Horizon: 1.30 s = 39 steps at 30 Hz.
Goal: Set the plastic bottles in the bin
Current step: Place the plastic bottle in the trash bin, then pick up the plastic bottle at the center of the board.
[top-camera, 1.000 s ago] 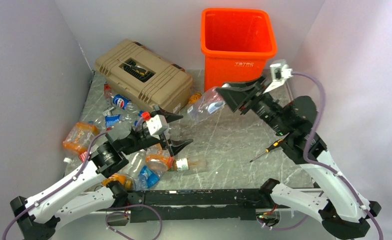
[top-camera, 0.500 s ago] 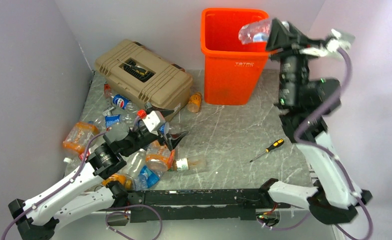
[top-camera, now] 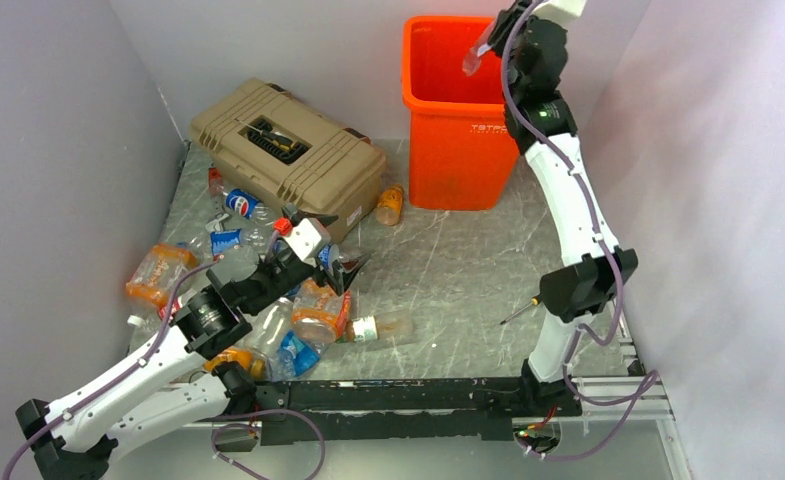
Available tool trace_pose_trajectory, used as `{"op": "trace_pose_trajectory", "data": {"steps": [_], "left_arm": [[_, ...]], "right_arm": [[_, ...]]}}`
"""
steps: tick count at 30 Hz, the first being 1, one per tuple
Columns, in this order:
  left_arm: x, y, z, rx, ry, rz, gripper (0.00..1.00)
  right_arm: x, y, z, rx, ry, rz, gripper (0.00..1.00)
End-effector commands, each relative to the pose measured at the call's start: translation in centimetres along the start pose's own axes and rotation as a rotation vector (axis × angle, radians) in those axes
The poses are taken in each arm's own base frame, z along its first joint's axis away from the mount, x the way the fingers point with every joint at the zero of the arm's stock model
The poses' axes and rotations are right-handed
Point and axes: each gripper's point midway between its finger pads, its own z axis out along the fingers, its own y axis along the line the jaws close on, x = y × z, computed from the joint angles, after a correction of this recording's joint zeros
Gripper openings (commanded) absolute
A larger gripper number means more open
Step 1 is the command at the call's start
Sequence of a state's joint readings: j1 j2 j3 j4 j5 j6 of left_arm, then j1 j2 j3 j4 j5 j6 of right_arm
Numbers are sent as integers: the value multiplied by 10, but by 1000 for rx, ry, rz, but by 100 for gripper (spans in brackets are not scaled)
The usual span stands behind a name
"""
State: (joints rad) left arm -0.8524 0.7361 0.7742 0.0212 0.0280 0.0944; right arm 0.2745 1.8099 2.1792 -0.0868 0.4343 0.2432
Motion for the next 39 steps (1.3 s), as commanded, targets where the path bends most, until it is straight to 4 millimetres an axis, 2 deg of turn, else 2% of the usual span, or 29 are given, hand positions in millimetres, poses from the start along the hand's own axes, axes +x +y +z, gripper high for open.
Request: {"op": "trace_pose_trajectory", "data": {"steps": [1, 2, 4, 12, 16, 20, 23, 26, 28, 31, 34, 37, 39], "left_arm": [[-23, 7, -5, -30, -65, 28, 99], [-24, 7, -5, -31, -68, 26, 100], [-24, 7, -6, -30, -72, 24, 99], [-23, 7, -5, -30, -69, 26, 99], [-22, 7, -5, -29, -62, 25, 99], [-21, 13, -6, -63, -57, 27, 99], [-21, 14, -6, -70, -54, 30, 99], [-18, 15, -4, -76, -44, 32, 99], [-14, 16, -1, -80, -32, 31, 99], [-8, 18, 3, -94, -6, 25, 100], [0, 22, 8, -120, 32, 18, 100], [8, 26, 11, -145, 83, 12, 99], [13, 30, 13, -169, 120, 5, 99]], "right_arm": [[11, 1, 4, -44, 24, 87, 0], [24, -1, 7, -56, 50, 104, 0], [38, -5, 13, -59, 81, 137, 0], [67, -10, 20, -62, 148, 112, 1], [74, -12, 24, -57, 186, 94, 56], [71, -11, 22, -62, 185, 101, 84], [59, -7, 17, -79, 166, 117, 90], [31, 4, 7, -131, 122, 155, 90], [0, 16, -9, -182, 78, 191, 91], [-29, 38, -40, -268, 38, 211, 91], [-42, 63, -89, -370, 17, 222, 91], [-36, 77, -152, -479, -3, 231, 91], [-13, 73, -190, -514, 34, 268, 91]]}}
